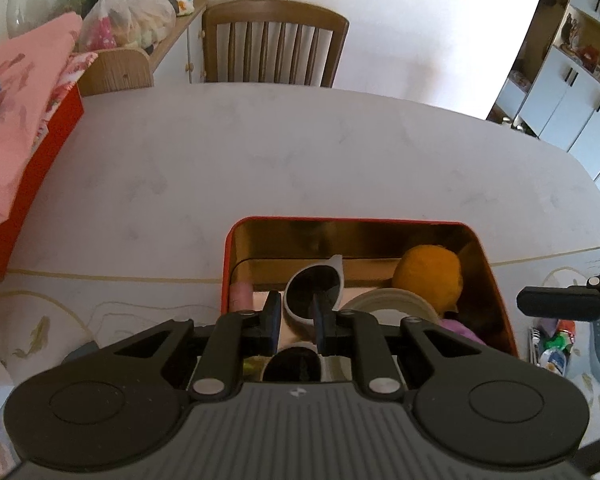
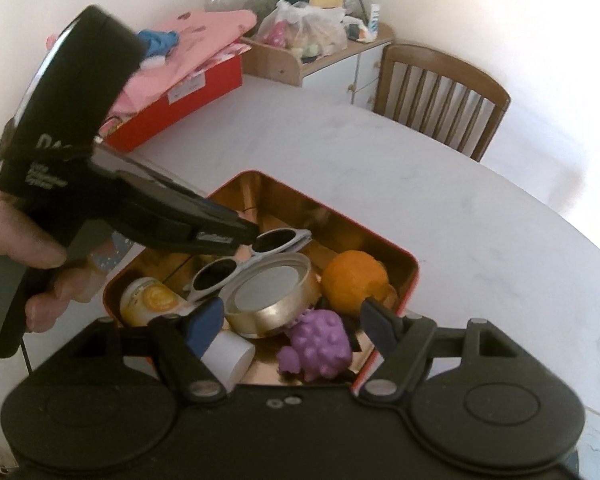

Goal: Organize rigid objects
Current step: 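Open both grippers to release the tube and tape roll into the tin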

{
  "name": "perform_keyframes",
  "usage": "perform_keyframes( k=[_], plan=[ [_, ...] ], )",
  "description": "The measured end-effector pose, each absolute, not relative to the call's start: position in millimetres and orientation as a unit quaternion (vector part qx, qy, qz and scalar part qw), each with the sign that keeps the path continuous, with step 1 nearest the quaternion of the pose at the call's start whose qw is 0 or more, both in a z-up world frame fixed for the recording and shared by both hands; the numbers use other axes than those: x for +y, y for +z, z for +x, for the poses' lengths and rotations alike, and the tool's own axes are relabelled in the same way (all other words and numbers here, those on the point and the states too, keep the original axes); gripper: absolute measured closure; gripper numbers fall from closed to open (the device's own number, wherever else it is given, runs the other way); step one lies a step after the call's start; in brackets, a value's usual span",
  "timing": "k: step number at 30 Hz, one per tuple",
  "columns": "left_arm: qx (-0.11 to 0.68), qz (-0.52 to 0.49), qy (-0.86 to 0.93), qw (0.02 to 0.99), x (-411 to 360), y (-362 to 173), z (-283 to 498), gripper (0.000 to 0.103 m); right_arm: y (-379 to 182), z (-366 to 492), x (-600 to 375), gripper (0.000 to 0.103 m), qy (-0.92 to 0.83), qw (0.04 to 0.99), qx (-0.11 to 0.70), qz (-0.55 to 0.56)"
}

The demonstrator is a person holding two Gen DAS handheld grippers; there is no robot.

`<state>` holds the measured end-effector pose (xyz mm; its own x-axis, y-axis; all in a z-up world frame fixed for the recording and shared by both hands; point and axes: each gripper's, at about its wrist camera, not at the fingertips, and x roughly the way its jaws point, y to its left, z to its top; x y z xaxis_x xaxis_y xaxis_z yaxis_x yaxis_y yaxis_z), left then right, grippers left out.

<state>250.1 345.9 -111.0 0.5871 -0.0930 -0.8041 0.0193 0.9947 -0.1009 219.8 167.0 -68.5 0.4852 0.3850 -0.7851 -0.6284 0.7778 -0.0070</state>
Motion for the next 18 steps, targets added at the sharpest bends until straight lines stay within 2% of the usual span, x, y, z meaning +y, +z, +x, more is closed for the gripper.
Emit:
perform_keyframes(
  k=[6,8,12,18],
  plan=[
    [0.44,-0.041,-0.031,0.896,342,-95,234,0.086,-56,211,148,0.025,0.289,0.859,0.403,-0.124],
    [0.437,-0.039,-0.03,0.898,339,-90,228,0.083,-52,206,142,0.023,0.287,0.862,0.4,-0.116],
    [0.429,-0.037,-0.03,0.902,336,-81,214,0.071,-45,198,129,0.02,0.285,0.867,0.398,-0.098],
    [0.416,-0.035,-0.032,0.908,330,-66,190,0.068,-35,184,105,0.016,0.282,0.874,0.391,-0.068]
  ],
)
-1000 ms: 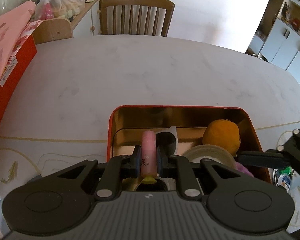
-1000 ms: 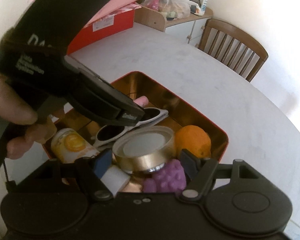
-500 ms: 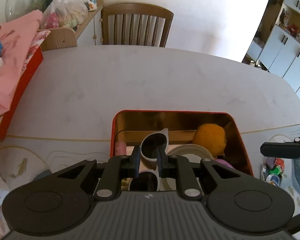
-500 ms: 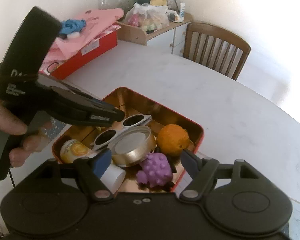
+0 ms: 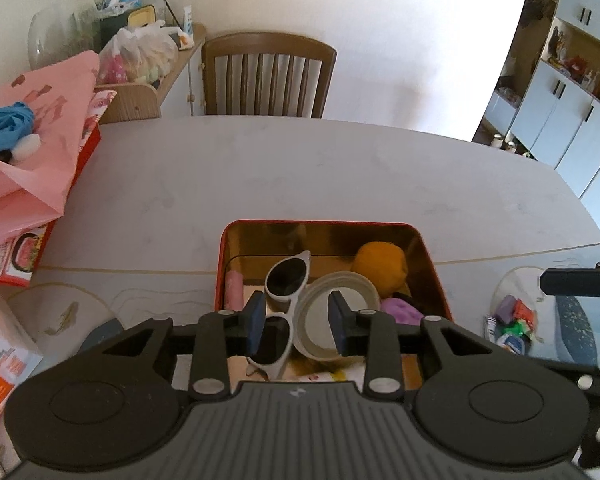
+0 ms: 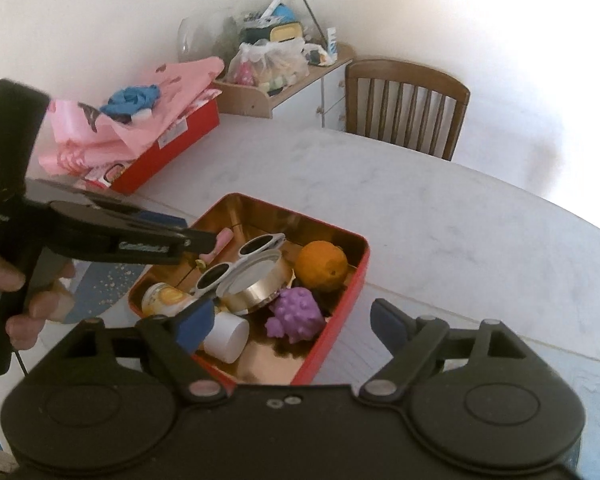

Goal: Organize rigid objects
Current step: 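Open both grippers to release the tube and tape roll into the tin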

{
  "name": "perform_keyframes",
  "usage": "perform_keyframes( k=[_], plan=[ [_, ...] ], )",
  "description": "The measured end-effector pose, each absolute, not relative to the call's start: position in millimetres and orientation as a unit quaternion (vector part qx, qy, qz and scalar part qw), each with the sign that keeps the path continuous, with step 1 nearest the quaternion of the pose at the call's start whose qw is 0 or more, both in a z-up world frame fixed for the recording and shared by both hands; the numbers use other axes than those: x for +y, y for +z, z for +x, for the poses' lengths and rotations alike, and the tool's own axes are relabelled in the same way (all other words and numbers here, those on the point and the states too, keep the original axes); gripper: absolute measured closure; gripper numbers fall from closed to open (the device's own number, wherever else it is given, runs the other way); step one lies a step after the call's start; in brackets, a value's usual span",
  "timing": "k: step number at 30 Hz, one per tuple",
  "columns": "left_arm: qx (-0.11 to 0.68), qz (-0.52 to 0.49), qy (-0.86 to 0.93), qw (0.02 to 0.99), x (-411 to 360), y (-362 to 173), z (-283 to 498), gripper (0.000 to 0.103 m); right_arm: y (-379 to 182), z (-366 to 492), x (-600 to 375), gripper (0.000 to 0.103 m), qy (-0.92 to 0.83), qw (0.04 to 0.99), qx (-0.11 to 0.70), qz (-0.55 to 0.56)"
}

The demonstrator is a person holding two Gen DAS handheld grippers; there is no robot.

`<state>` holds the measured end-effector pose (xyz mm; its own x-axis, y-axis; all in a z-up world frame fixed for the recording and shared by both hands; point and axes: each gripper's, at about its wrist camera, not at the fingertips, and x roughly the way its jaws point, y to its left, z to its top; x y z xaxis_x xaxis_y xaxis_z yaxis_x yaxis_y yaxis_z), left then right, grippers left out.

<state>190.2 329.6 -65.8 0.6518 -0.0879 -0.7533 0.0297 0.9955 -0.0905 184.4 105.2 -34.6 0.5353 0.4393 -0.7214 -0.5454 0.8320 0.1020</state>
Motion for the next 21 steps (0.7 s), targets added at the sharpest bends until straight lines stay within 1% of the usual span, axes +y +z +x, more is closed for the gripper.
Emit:
perform_keyframes(
  k=[1,3,7,9,11,13,17,21],
  plan=[
    [0.413,-0.034,-0.032,0.909,328,-63,186,0.061,-33,182,101,0.015,0.282,0.875,0.389,-0.063],
    [0.405,-0.029,-0.03,0.914,325,-57,178,0.052,-28,176,91,0.013,0.281,0.878,0.384,-0.054],
    [0.392,-0.024,-0.03,0.919,318,-47,162,0.051,-21,166,68,0.011,0.275,0.885,0.373,-0.04],
    [0.388,-0.027,-0.032,0.921,315,-43,155,0.05,-19,161,55,0.005,0.271,0.888,0.369,-0.031],
    [0.383,-0.027,-0.033,0.923,310,-39,147,0.046,-17,156,41,0.003,0.264,0.892,0.366,-0.02],
    [0.38,-0.026,-0.032,0.924,306,-37,140,0.042,-16,153,27,0.002,0.26,0.894,0.366,-0.011],
    [0.375,-0.03,-0.034,0.926,295,-34,130,0.041,-17,146,2,0.0,0.246,0.898,0.364,-0.007],
    [0.367,-0.029,-0.037,0.929,280,-31,119,0.03,-20,139,-19,0.0,0.238,0.901,0.363,-0.011]
  ],
)
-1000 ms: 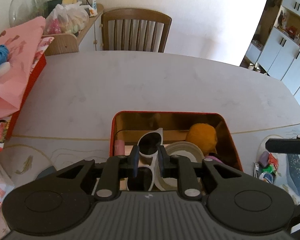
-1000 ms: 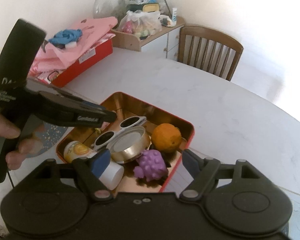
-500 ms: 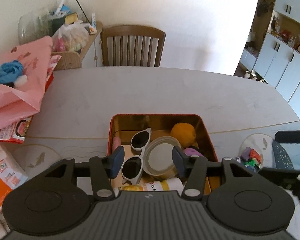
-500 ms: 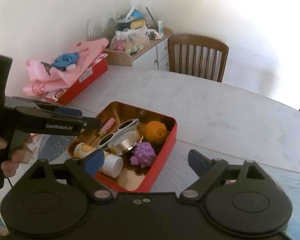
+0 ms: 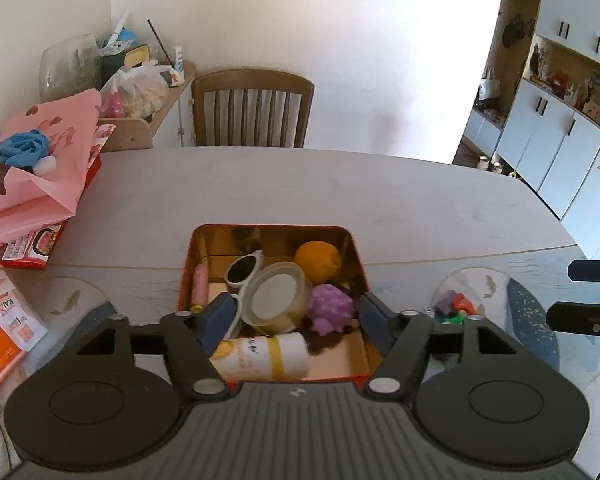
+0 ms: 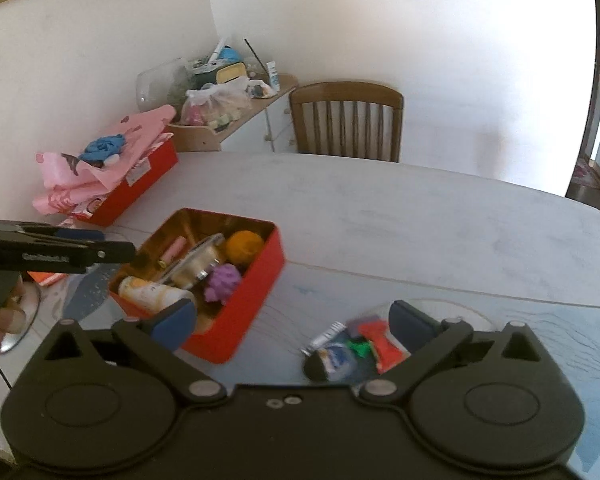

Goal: Organize rigid objects
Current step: 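Open both grippers to release the tube and tape roll into the tin, then grasp the pink sticky-note pad with the left gripper while the right grasps the red snack packet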

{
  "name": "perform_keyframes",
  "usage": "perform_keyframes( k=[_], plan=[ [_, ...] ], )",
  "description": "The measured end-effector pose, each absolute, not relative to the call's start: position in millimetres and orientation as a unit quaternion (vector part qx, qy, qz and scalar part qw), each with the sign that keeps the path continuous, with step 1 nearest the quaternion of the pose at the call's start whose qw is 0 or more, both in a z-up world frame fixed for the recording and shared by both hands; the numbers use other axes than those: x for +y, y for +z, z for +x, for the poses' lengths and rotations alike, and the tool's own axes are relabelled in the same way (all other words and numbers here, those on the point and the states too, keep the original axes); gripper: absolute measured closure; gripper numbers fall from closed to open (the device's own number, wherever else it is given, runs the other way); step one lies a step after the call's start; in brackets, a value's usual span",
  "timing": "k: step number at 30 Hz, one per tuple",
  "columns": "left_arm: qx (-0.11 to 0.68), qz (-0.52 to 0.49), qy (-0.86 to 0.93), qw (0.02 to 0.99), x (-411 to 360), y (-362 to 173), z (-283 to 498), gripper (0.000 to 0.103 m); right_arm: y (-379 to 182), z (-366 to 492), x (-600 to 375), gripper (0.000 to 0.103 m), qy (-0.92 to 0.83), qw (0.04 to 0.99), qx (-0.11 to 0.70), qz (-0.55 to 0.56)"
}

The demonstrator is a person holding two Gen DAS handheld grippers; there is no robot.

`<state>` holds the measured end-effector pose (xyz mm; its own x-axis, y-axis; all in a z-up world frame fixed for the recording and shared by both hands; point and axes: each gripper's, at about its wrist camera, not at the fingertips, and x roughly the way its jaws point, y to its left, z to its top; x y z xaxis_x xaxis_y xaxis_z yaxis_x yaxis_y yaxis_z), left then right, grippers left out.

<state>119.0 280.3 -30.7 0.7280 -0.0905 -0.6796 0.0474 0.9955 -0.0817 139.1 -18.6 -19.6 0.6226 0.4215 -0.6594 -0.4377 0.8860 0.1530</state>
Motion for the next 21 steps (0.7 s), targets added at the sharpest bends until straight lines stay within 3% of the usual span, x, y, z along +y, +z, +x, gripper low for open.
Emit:
perform_keyframes(
  k=[10,21],
  plan=[
    [0.348,-0.032,-0.027,0.936,238,-35,95,0.017,-37,134,-61,0.0,0.241,0.896,0.371,-0.034],
    [0.354,-0.019,0.004,0.935,184,-57,85,0.014,-59,156,-99,0.0,0.246,0.884,0.396,-0.033]
  ],
)
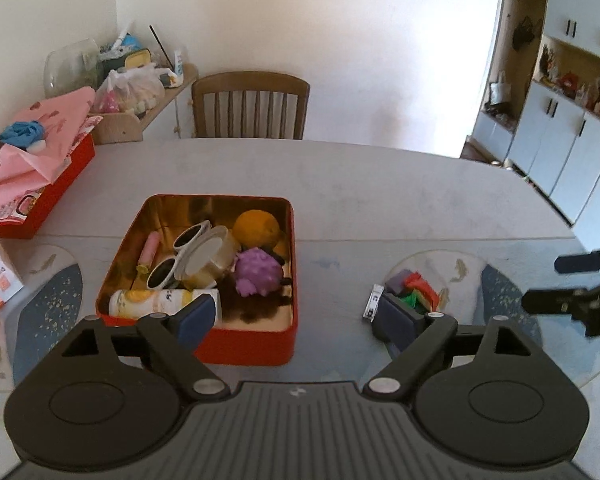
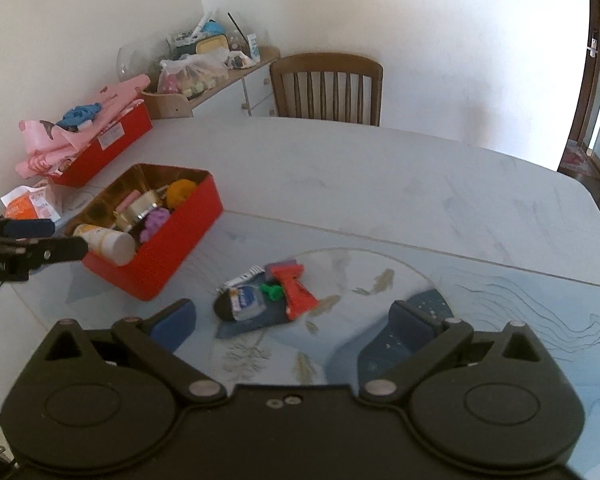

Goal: Organize rigid objects
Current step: 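Grasp the pink sticky-note pad with the left gripper while the right grasps the red snack packet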

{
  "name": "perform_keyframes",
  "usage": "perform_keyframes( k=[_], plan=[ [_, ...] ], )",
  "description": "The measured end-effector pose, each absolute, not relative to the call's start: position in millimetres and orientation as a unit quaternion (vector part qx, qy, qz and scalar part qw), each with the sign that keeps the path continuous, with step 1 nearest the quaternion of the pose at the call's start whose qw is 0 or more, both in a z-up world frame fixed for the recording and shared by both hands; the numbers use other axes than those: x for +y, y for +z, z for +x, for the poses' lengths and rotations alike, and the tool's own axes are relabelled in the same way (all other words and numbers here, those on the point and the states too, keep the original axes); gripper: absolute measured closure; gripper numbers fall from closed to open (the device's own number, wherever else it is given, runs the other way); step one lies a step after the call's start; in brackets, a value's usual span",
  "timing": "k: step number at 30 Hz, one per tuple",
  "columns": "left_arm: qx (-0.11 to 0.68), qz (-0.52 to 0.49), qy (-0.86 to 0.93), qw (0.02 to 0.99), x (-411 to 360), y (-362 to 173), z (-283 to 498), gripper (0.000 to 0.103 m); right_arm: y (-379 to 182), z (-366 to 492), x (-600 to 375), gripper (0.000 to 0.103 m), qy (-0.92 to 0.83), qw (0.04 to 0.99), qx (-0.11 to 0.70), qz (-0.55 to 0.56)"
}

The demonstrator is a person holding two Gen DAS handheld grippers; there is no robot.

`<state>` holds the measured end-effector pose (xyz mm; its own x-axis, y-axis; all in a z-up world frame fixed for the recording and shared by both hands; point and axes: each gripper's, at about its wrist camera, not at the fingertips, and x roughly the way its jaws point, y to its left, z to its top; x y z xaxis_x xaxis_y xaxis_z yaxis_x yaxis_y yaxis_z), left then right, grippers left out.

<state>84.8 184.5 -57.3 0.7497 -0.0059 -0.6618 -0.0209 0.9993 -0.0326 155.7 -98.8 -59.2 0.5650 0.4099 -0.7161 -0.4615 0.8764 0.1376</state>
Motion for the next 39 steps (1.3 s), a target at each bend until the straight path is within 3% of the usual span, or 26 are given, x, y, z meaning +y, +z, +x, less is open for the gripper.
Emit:
perform_keyframes(
  k=[19,23,33,39],
  plan=[
    [0.464,-0.059,0.016,0.884,128,-131,83,0.014,-110,205,-89,0.003,0.287,0.86,0.411,-0.099],
    [0.482,-0.07,0.023,0.873,124,-142,82,0.014,-121,215,-78,0.007,0.296,0.85,0.416,-0.128],
    [0.494,-0.055,0.03,0.867,111,-156,80,0.014,-140,234,-52,0.031,0.327,0.827,0.42,-0.182],
    [0.497,-0.06,0.04,0.865,111,-161,80,0.015,-148,238,-36,0.04,0.354,0.807,0.42,-0.216]
  ],
)
